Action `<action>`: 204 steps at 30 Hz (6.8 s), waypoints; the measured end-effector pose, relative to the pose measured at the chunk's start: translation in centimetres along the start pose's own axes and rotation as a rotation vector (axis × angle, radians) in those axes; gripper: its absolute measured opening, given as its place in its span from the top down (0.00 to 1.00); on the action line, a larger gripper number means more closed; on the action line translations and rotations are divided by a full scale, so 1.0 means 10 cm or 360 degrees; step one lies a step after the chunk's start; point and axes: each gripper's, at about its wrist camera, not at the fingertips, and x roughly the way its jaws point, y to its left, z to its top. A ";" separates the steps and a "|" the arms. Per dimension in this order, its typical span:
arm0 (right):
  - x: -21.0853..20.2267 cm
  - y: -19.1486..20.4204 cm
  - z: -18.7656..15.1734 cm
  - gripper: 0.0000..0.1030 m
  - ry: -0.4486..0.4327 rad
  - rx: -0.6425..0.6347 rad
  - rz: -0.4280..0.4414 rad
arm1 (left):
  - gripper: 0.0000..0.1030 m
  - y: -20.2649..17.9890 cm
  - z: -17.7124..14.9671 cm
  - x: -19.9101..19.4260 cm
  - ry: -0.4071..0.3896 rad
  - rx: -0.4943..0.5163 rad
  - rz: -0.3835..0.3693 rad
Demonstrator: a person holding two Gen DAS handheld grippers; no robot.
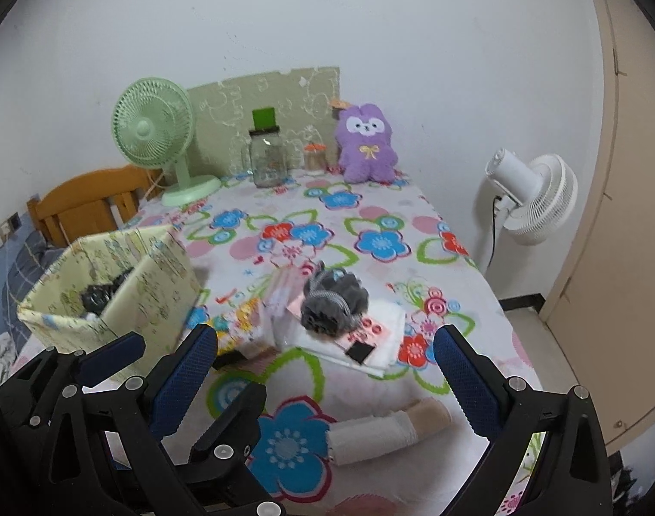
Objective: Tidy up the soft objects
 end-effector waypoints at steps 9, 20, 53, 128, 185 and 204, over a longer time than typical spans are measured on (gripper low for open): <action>0.26 -0.06 -0.26 0.04 0.0128 0.0046 -0.0036 | 0.13 -0.01 -0.20 0.25 0.0098 -0.0001 -0.0008; 0.42 -0.13 -0.50 0.11 0.0244 0.0138 -0.0095 | 0.13 0.00 -0.40 0.46 0.0188 -0.0027 -0.0037; 0.57 -0.13 -0.28 0.59 0.0212 0.0181 -0.0138 | 0.13 0.04 -0.09 0.54 0.0092 -0.0029 0.0029; 0.43 -0.25 0.19 0.59 0.0101 0.0198 -0.0027 | 0.81 0.00 0.27 0.40 0.0078 -0.0186 0.0095; -0.19 0.65 1.03 0.59 -0.0153 -0.0050 0.0213 | 0.81 0.70 0.93 -0.51 -0.0202 -0.0136 0.0197; 0.14 1.28 1.06 0.59 -0.0085 -0.0149 0.0345 | 0.81 1.36 0.86 -0.37 -0.0128 -0.0197 0.0312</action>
